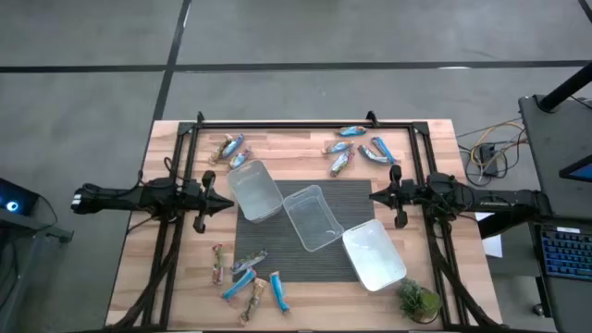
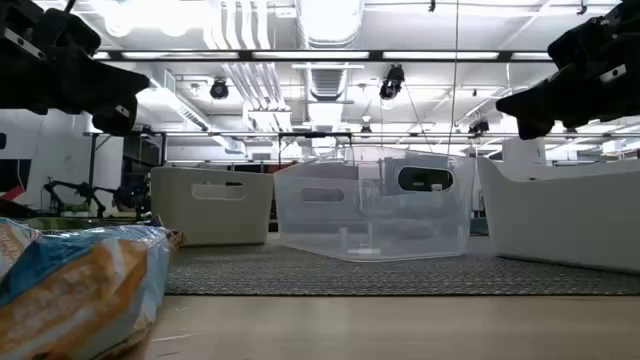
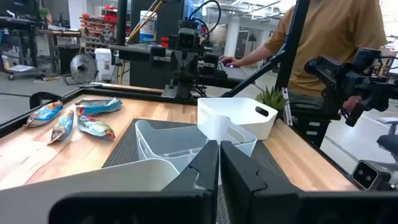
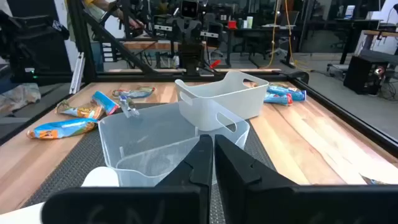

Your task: Pick and place Granola Bars by type

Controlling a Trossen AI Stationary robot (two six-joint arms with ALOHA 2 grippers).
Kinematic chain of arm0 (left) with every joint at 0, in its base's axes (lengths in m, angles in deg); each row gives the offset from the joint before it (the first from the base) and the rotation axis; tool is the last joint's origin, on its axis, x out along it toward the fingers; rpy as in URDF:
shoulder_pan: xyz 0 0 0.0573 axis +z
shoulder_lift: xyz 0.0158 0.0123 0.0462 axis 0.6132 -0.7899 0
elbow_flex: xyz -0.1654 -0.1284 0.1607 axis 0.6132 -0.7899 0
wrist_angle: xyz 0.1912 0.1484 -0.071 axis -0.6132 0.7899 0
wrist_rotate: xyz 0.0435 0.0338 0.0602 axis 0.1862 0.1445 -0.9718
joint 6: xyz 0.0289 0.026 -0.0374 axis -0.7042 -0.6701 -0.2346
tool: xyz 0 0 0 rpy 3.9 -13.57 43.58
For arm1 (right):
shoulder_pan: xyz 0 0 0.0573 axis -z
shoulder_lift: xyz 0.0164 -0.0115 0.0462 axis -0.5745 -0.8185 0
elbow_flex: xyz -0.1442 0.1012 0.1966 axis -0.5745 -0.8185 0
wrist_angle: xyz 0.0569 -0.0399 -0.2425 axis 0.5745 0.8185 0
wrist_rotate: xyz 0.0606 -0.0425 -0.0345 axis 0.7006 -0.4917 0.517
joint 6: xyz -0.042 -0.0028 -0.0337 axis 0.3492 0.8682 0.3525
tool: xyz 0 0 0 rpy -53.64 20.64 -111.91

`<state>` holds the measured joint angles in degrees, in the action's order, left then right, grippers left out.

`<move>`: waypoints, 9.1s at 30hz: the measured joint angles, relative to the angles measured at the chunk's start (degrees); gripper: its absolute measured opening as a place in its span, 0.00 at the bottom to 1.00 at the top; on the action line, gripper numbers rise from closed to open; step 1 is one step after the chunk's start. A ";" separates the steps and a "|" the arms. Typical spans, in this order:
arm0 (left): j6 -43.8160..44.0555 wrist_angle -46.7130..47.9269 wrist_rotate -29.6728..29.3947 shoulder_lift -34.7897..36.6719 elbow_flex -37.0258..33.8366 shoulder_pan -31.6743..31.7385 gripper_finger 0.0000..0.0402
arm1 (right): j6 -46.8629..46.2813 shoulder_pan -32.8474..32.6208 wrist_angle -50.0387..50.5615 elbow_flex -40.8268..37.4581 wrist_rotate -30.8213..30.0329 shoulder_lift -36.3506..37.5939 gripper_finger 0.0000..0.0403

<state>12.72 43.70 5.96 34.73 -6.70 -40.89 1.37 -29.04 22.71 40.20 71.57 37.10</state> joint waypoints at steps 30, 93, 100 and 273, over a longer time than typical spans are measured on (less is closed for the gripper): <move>0.00 0.00 0.00 -0.01 0.00 0.00 0.00 | 0.00 0.02 0.00 0.00 -0.01 0.01 0.02; 3.48 -0.48 -0.02 -0.01 -0.02 -0.02 0.00 | -11.78 0.00 -19.25 0.00 -1.49 0.06 0.02; 3.48 -0.44 -0.02 -0.01 -0.02 0.00 0.00 | -15.76 0.00 -30.33 0.03 -4.65 0.09 0.02; 3.46 -0.36 0.00 0.01 -0.02 -0.01 0.00 | 55.83 26.64 72.43 89.03 0.21 -84.57 0.02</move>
<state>16.17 43.34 5.96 34.74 -6.72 -40.90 57.20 -2.40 95.15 129.23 71.78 -47.47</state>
